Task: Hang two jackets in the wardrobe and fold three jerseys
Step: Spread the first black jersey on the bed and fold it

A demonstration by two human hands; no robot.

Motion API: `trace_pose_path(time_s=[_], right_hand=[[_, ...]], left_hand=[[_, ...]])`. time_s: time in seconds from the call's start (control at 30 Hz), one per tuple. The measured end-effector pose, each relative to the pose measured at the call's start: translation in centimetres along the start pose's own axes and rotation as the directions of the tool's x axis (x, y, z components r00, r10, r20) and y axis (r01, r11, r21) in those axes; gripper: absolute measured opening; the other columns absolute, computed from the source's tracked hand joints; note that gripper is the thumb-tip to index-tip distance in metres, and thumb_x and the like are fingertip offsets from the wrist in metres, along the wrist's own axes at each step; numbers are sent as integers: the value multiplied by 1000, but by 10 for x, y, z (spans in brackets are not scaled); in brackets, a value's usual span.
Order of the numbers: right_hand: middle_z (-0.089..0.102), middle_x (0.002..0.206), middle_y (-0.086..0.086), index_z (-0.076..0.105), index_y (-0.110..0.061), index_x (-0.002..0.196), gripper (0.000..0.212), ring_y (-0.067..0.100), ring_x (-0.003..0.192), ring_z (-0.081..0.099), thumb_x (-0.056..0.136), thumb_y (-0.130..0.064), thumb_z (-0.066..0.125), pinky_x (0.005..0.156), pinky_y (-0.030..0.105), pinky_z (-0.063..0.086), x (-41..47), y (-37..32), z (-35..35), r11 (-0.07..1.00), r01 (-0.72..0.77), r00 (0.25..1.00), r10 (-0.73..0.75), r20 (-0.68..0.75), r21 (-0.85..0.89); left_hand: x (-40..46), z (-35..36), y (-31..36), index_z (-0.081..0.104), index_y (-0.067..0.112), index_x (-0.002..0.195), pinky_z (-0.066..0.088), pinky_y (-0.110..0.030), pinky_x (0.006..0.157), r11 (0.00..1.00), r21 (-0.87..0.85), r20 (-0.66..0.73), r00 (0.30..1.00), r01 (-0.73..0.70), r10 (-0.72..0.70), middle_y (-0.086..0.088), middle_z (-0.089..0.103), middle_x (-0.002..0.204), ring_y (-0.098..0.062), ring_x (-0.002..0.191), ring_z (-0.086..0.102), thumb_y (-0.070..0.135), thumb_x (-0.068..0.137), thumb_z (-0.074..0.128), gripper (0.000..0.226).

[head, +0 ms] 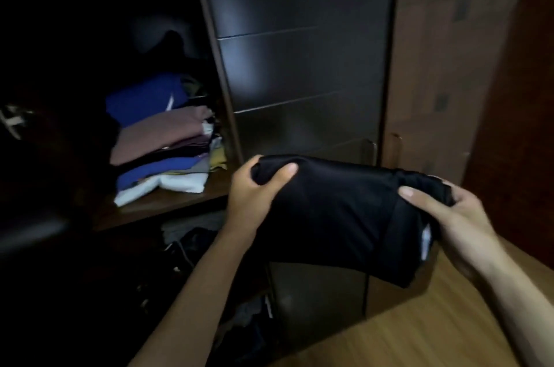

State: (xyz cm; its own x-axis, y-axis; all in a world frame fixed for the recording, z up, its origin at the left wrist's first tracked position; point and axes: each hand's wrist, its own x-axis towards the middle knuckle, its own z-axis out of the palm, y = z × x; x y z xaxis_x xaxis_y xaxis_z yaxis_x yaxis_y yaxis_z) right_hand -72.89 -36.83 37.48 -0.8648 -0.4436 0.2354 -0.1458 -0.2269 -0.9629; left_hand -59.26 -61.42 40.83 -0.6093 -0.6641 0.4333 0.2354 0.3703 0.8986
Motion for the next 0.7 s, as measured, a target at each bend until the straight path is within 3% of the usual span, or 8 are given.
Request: trace_pose_path(time_s=[0.1,0.17,0.27,0.33,0.43,0.57,0.63,0.7], right_hand=[[79,104,10,75,-7,105,39,22,98,74,72,-25,86,82,24,59,46,12,81,997,53,994,-58,90,57],[79,101,7,72,-3,107,24,18,96,74,85,-10,77,79,19,56,71,19,128,997,76,982,-81,171,32],[78,100,6,70,-3,111,19,15,95,74,93,-8,71,77,19,56,95,28,186,998,48,958,-57,282,39],[76,103,10,67,-1,114,21,17,96,72,94,-8,69,79,21,56,110,33,219,999,27,927,-40,372,39],[72,98,9,62,3,116,22,15,90,68,96,-8,66,78,21,54,130,37,265,999,25,848,-40,529,35],[75,101,3,67,-6,113,19,10,95,72,96,-14,69,81,21,56,162,36,326,994,38,776,-91,624,98],[75,105,3,68,-10,112,19,11,99,71,96,-17,70,85,24,55,175,36,349,991,78,756,-129,642,107],[74,104,-3,68,-16,110,15,1,96,69,96,-21,69,84,22,51,187,35,376,988,118,739,-154,656,100]], left_hand=[[27,-55,-8,67,20,84,51,-11,66,1000,-24,-265,964,13,-18,14,72,72,7,68,65,18,84,80,13],[39,-88,-13,71,20,88,56,-15,69,999,-29,-379,924,38,-46,13,75,78,2,74,70,20,83,81,11],[50,-126,-22,74,14,96,59,-23,73,997,-39,-521,850,71,-81,1,78,88,-9,81,74,21,81,83,19],[57,-145,-28,73,10,96,57,-21,72,997,-15,-608,792,70,-65,-1,77,89,-11,81,72,20,81,83,21],[66,-174,-32,72,10,95,56,-18,70,999,6,-709,705,54,-34,-1,75,88,-9,79,69,17,82,82,19],[78,-208,-28,72,13,94,57,-20,72,997,50,-817,576,60,7,0,76,89,-8,80,71,17,82,82,16],[83,-220,-25,73,12,94,57,-19,71,996,70,-834,552,58,26,1,76,88,-8,80,72,16,83,82,14],[93,-234,-23,73,9,94,57,-19,69,993,97,-849,526,61,50,-1,77,87,-9,79,72,15,82,82,16]])
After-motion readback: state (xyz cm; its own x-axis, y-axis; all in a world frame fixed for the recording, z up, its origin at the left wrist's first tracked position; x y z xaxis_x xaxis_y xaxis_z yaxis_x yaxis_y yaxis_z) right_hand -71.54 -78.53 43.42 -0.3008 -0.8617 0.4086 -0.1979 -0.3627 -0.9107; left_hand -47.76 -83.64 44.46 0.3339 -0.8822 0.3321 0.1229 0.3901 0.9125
